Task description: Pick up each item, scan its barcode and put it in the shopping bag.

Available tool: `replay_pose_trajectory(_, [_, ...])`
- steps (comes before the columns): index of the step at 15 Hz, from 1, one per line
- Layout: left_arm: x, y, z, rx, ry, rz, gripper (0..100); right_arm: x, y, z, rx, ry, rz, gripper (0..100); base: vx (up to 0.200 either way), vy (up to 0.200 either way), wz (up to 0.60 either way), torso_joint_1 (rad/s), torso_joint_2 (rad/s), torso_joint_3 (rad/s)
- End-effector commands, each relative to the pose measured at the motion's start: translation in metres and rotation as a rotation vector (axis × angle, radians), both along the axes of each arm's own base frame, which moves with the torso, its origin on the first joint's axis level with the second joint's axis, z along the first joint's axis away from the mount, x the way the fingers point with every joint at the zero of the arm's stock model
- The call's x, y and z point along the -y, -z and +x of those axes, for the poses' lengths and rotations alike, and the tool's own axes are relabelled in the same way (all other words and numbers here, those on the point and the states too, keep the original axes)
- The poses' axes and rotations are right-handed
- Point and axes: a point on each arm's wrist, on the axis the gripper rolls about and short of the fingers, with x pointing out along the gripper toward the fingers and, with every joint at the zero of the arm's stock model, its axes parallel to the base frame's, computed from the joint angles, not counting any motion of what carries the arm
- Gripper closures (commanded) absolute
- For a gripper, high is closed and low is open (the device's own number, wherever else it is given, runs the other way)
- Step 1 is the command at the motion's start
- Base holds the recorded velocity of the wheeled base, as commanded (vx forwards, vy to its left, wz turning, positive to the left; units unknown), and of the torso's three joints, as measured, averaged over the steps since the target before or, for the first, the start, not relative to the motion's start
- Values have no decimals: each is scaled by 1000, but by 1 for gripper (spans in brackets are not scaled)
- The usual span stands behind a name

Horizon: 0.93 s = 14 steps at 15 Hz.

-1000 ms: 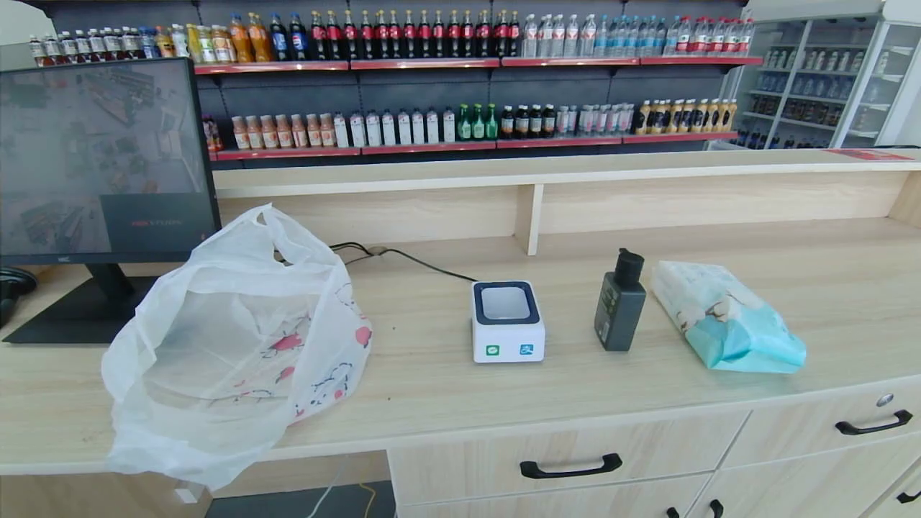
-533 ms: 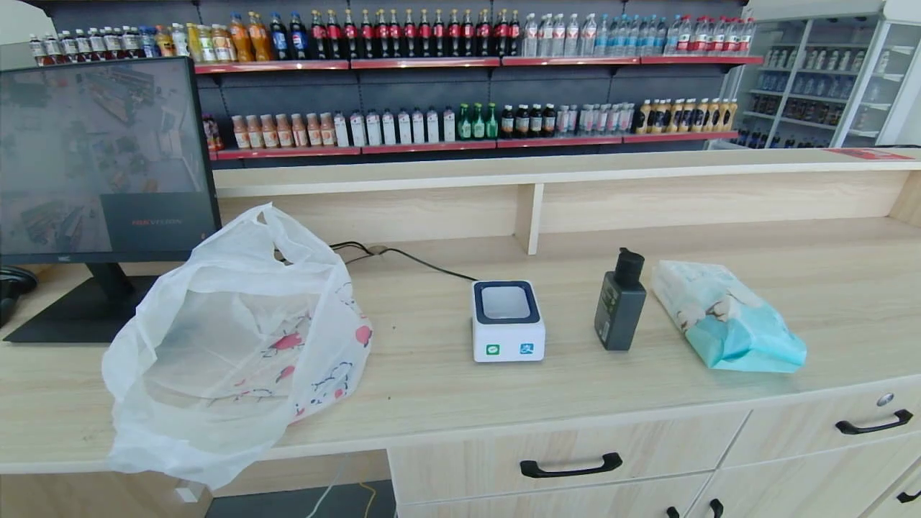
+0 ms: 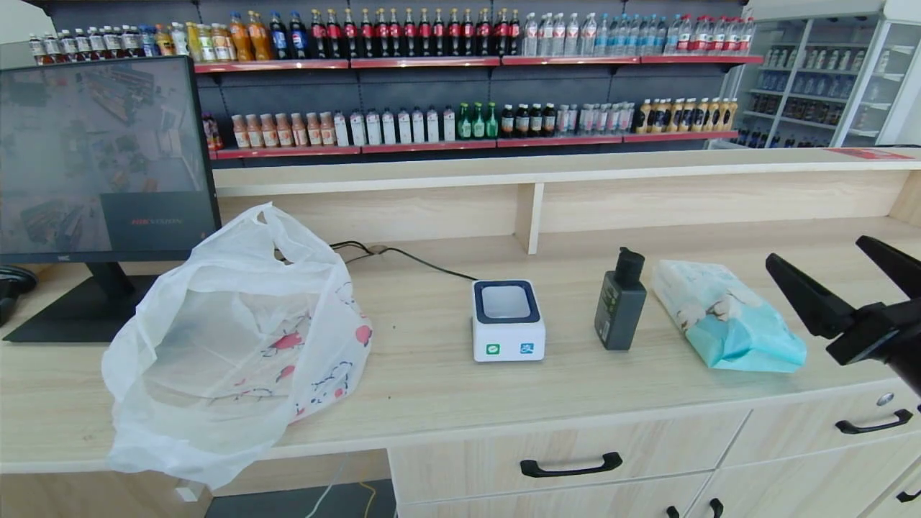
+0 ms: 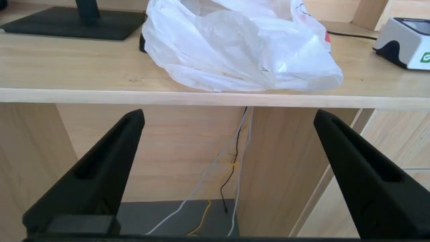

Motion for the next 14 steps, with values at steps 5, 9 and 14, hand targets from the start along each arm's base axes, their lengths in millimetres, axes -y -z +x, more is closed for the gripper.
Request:
replay_pose_trajectory(5, [0,0,0,1,0,0,0,-8,20,16,-93,-29,-26,0,0,0,0,0,0,0])
replay_pose_trajectory(9, [0,0,0,1,0,0,0,-27,40,29,-196,-112,-36,0,0,0,0,0,0,0])
replay_pose_trajectory(14, [0,0,0,1,0,0,0,-33,54,50,-264,-121,40,0,0,0,0,0,0,0])
